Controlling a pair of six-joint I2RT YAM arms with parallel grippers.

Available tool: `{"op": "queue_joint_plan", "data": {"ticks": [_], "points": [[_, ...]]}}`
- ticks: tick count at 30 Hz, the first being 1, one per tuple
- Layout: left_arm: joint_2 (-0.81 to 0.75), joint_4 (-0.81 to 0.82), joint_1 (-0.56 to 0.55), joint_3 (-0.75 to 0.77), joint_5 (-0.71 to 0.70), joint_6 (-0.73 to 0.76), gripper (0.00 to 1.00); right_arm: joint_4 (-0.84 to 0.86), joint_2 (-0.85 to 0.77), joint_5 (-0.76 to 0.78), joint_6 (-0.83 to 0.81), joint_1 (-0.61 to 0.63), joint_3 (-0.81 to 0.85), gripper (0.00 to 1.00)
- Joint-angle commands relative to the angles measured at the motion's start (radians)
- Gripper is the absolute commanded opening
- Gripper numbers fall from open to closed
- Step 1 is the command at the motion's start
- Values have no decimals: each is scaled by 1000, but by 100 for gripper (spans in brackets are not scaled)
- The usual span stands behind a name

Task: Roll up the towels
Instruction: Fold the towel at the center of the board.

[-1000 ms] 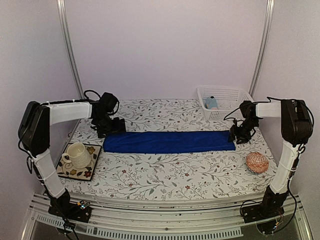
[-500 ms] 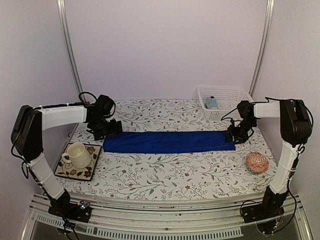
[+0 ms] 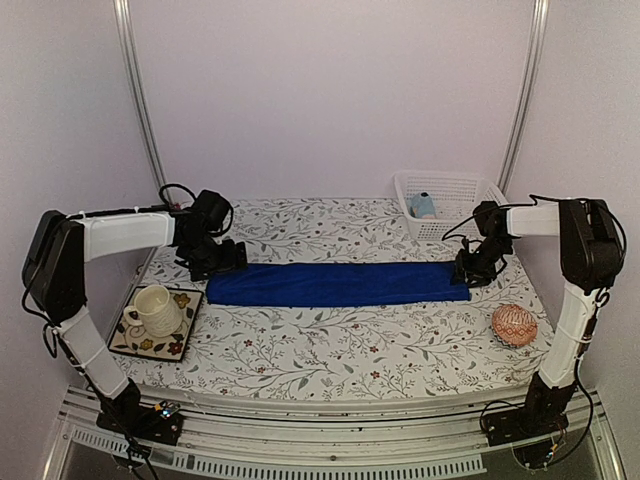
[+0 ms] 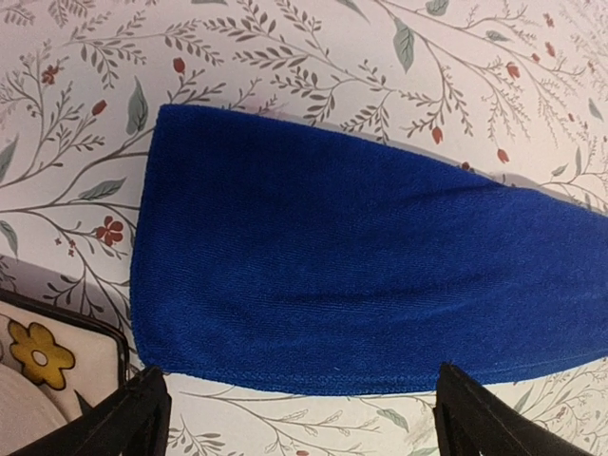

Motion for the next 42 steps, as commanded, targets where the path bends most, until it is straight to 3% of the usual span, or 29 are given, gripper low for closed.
{"op": "queue_joint_plan", "data": {"ticks": [1, 9, 15, 24, 42], "points": [[4, 24, -13, 2, 5, 10, 97, 28, 59, 9, 24, 9, -8, 48], [20, 32, -13, 9, 8, 21, 97, 37, 79, 7, 36, 15, 2, 34], [39, 32, -13, 22, 15, 29, 97, 45, 91, 15, 43, 19, 2, 4], [31, 13, -13, 22, 1, 32, 97, -1, -21, 105, 29, 6, -31, 2], [48, -19, -9, 60, -7, 51, 97, -83, -261, 129, 21, -269, -73, 2]]}}
